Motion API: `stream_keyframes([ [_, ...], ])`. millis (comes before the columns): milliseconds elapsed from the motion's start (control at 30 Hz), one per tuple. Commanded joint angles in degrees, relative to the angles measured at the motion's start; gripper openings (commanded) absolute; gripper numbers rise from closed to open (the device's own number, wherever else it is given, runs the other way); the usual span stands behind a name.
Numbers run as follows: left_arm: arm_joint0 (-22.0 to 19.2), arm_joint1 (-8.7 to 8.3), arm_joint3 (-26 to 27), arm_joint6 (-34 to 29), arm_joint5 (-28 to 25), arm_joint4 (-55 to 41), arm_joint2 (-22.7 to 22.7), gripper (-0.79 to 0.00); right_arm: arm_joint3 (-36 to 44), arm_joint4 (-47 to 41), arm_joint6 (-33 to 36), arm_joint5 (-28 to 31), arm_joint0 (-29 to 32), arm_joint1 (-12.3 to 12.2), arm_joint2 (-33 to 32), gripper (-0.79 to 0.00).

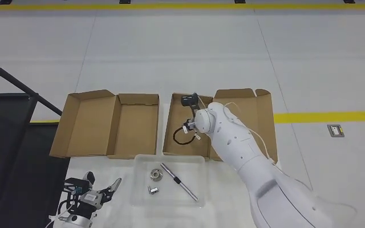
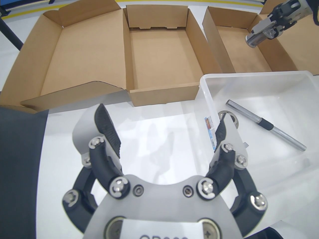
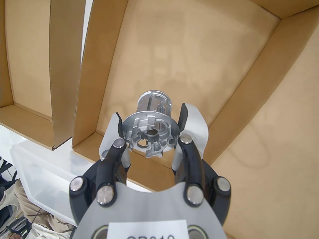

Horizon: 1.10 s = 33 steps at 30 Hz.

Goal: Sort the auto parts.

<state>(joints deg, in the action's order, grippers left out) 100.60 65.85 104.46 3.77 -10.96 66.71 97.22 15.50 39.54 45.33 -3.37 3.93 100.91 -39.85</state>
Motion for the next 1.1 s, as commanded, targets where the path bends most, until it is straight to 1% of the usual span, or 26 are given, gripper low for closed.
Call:
stream_keyframes([
  [0, 0.00, 0.00, 0.00, 0.00, 0.00, 0.00, 0.00, 0.000, -1.41, 0.00, 0.08, 0.30, -0.12, 0.52, 0.13, -0.785],
  [200, 0.00, 0.00, 0.00, 0.00, 0.00, 0.00, 0.00, 0.000, -4.04, 0.56, 0.39, 0.01, 0.21, 1.83, 0.55, -0.785],
  [333, 0.00, 0.00, 0.00, 0.00, 0.00, 0.00, 0.00, 0.000, -4.04, 0.56, 0.39, 0.01, 0.21, 1.83, 0.55, -0.785],
  [367, 0.00, 0.00, 0.00, 0.00, 0.00, 0.00, 0.00, 0.000, -4.04, 0.56, 0.39, 0.01, 0.21, 1.83, 0.55, -0.770],
  [400, 0.00, 0.00, 0.00, 0.00, 0.00, 0.00, 0.00, 0.000, -4.04, 0.56, 0.39, 0.01, 0.21, 1.83, 0.55, -0.573],
  [433, 0.00, 0.00, 0.00, 0.00, 0.00, 0.00, 0.00, 0.000, -4.04, 0.56, 0.39, 0.01, 0.21, 1.83, 0.55, -0.437],
  [467, 0.00, 0.00, 0.00, 0.00, 0.00, 0.00, 0.00, 0.000, -4.04, 0.56, 0.39, 0.01, 0.21, 1.83, 0.55, -0.369],
  [500, 0.00, 0.00, 0.00, 0.00, 0.00, 0.00, 0.00, 0.000, -4.04, 0.56, 0.39, 0.01, 0.21, 1.83, 0.55, -0.243],
  [533, 0.00, 0.00, 0.00, 0.00, 0.00, 0.00, 0.00, 0.000, -4.04, 0.56, 0.39, 0.01, 0.21, 1.83, 0.55, -0.139],
  [767, 0.00, 0.00, 0.00, 0.00, 0.00, 0.00, 0.00, 0.000, -4.04, 0.56, 0.39, 0.01, 0.21, 1.83, 0.55, -0.071],
  [800, 0.00, 0.00, 0.00, 0.00, 0.00, 0.00, 0.00, 0.000, -4.04, 0.56, 0.39, 0.01, 0.21, 1.83, 0.55, -0.018],
  [833, 0.00, 0.00, 0.00, 0.00, 0.00, 0.00, 0.00, 0.000, -4.04, 0.56, 0.39, 0.01, 0.21, 1.83, 0.55, 0.000],
  [1067, 0.00, 0.00, 0.00, 0.00, 0.00, 0.00, 0.00, 0.000, -4.04, 0.56, 0.39, 0.01, 0.21, 1.83, 0.55, 0.000],
])
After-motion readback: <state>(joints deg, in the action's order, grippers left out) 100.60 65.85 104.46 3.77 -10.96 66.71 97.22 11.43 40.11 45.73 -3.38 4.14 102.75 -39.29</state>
